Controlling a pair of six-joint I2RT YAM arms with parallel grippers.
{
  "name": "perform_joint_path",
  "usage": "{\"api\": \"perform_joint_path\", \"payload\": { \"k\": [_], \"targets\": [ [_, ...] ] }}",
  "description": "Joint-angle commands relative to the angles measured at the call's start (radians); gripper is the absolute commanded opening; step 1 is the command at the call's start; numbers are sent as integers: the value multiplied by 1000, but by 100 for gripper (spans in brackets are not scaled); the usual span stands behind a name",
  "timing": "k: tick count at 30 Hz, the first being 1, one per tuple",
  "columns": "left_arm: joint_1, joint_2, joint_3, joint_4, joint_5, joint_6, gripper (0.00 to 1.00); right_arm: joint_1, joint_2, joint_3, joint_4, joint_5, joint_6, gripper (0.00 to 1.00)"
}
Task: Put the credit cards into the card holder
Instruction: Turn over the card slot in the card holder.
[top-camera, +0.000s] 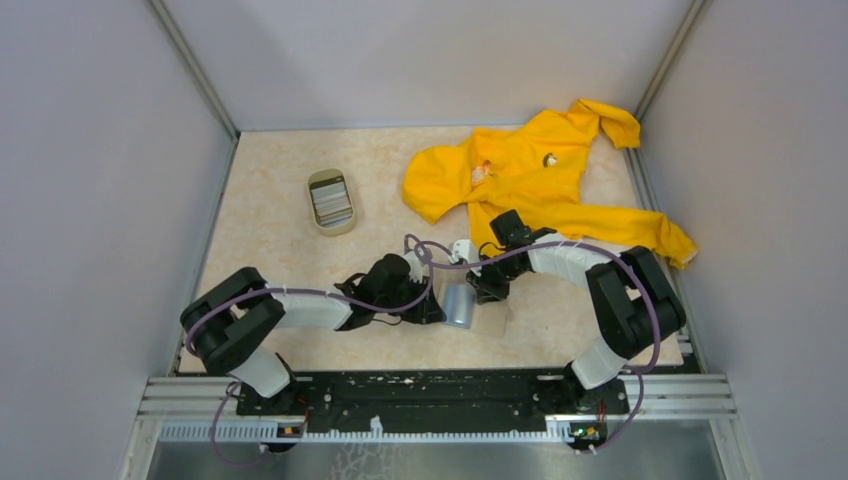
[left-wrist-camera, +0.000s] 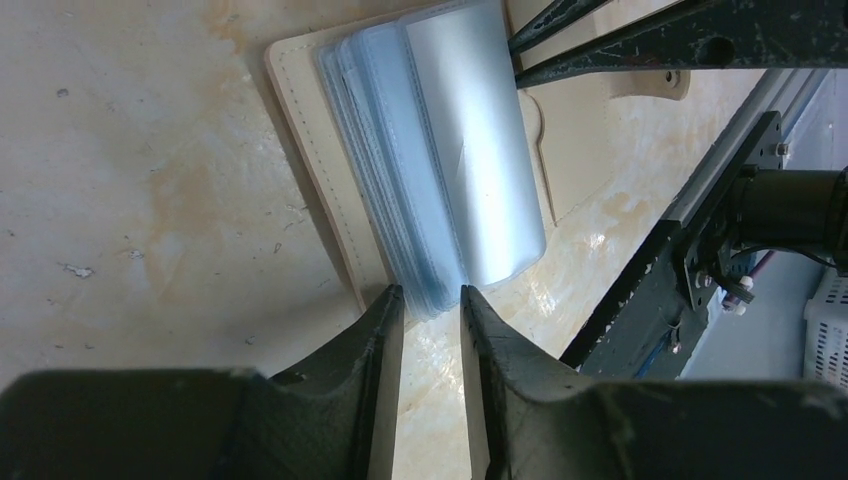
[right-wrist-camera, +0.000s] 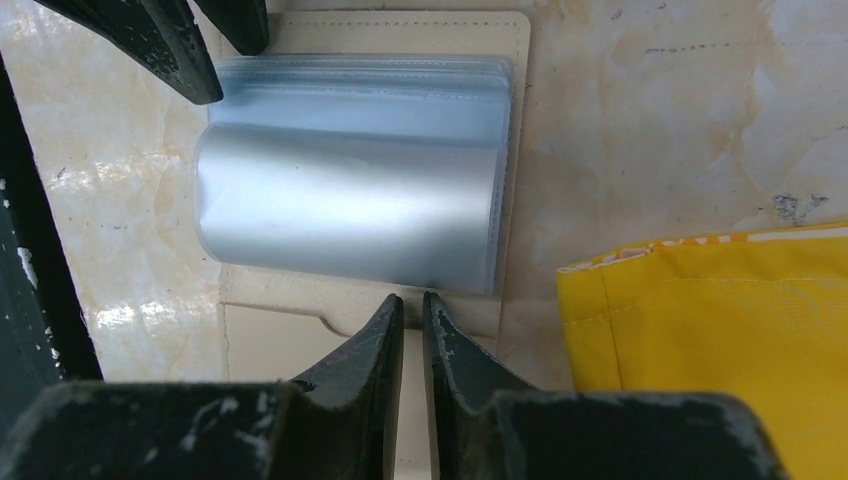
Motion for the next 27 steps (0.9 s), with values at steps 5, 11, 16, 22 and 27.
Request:
{"api": "perform_joint_path", "payload": {
  "k": [5,11,16,22,27],
  "targets": [
    [1,-45,13,31,8,7,38,17,16,33,-10,-3,-14,13],
    [1,-31,14,54,25,3,39,17,16,33,-12,-4,-14,13],
    [1,-2,17,85,48,-6,39,17,16,33,-12,-5,-16,13],
    [1,26,24,86,48,-10,41,17,17,33,-12,-6,-16,12],
    [1,33,26,85,54,-9,44,17,27,33,-11,-10,-14,12]
  ]
}}
